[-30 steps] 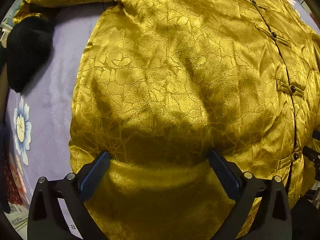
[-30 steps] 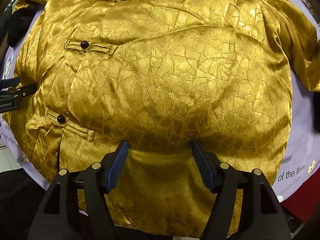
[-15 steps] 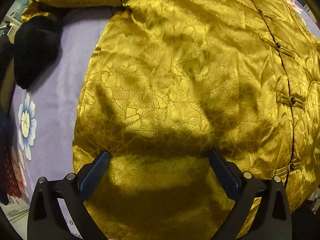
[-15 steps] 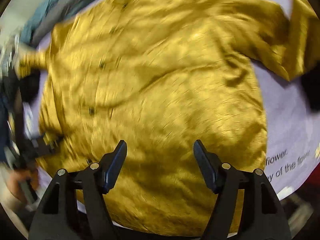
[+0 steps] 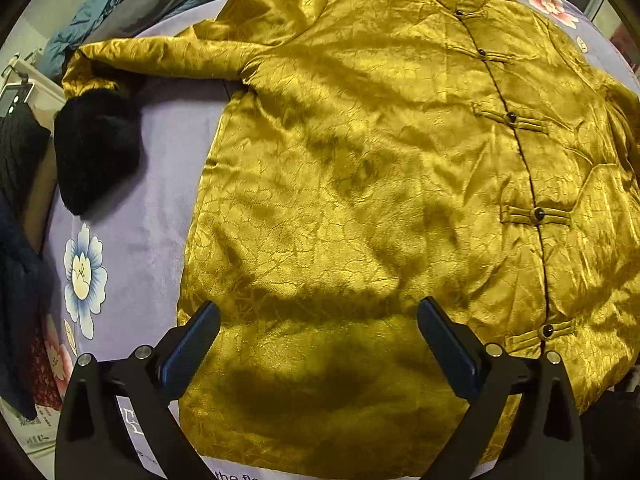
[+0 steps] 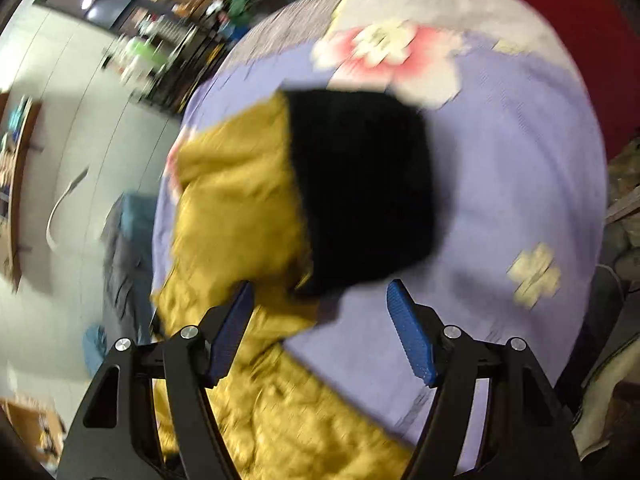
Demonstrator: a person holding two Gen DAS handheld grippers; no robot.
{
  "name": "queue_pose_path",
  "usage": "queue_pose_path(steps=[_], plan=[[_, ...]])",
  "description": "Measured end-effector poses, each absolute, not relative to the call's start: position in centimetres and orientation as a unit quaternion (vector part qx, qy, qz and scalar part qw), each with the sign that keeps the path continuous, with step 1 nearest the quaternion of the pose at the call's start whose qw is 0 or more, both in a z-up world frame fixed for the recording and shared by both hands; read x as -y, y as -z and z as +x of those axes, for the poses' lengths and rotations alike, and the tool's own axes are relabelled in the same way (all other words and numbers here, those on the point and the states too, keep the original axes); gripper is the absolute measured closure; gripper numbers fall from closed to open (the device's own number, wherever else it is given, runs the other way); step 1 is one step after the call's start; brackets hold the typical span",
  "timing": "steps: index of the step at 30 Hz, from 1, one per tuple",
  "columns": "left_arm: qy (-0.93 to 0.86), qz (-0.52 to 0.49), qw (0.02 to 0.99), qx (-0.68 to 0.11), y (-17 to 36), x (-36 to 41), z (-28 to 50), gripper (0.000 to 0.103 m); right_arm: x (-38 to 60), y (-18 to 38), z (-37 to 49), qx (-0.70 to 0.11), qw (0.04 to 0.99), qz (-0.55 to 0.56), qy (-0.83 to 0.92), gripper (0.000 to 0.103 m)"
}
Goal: Fold large clothes
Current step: 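Grasp the black fur cuff of the far sleeve with the right gripper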
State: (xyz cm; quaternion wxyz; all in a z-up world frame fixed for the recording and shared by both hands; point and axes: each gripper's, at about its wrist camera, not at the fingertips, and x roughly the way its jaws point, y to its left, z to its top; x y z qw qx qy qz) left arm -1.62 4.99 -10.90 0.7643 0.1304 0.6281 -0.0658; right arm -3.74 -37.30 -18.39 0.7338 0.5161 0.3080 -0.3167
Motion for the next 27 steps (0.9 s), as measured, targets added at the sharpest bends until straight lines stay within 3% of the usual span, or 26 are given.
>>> queue_pose_path(steps=[6, 7, 9, 10, 12, 19, 22, 23, 25, 26, 27], plan=[[0.067, 0.139, 0.762, -0.629, 8.8, -3.5, -2.6, 0.006, 41.3, 20.7, -3.2, -0.292, 0.737, 0.533, 0.296, 0.038], [0.067, 0.143, 0.761, -0.629, 8.6, -3.3, -2.6, 0.006, 41.6, 20.9, -3.0, -0.292, 0.74, 0.531, 0.292, 0.044], [0.066, 0.147, 0.759, -0.631, 8.5, -2.8, -2.6, 0.006, 41.9, 21.0, -2.3, -0.3, 0.744, 0.525, 0.283, 0.076], [0.066, 0.149, 0.758, -0.632, 8.4, -2.5, -2.8, 0.006, 42.2, 20.6, -2.1, -0.302, 0.753, 0.517, 0.274, 0.086], [0.066, 0.15, 0.757, -0.633, 8.7, -2.3, -2.9, 0.006, 42.6, 19.1, -1.3, -0.311, 0.771, 0.484, 0.274, 0.096], [0.084, 0.145, 0.762, -0.625, 8.2, -0.4, -1.9, 0.006, 47.8, 6.5, -3.3, -0.303, 0.842, 0.265, 0.36, 0.098], [0.098, 0.141, 0.762, -0.624, 7.9, 1.0, -1.9, 0.006, 49.5, 4.6, -2.6, -0.352, 0.85, 0.214, 0.328, 0.098], [0.103, 0.142, 0.762, -0.623, 7.8, 1.4, -2.0, 0.006, 49.8, 4.7, -1.9, -0.375, 0.848, 0.208, 0.312, 0.095], [0.111, 0.153, 0.759, -0.623, 7.6, 2.3, -2.3, 0.006, 49.9, 5.5, -1.7, -0.391, 0.839, 0.203, 0.319, 0.072], [0.113, 0.159, 0.759, -0.622, 7.6, 2.6, -2.5, 0.006, 50.0, 6.2, -1.9, -0.396, 0.834, 0.212, 0.321, 0.034], [0.116, 0.167, 0.759, -0.619, 7.4, 2.9, -2.8, 0.006, 49.8, 7.0, -2.5, -0.391, 0.831, 0.229, 0.322, 0.023]])
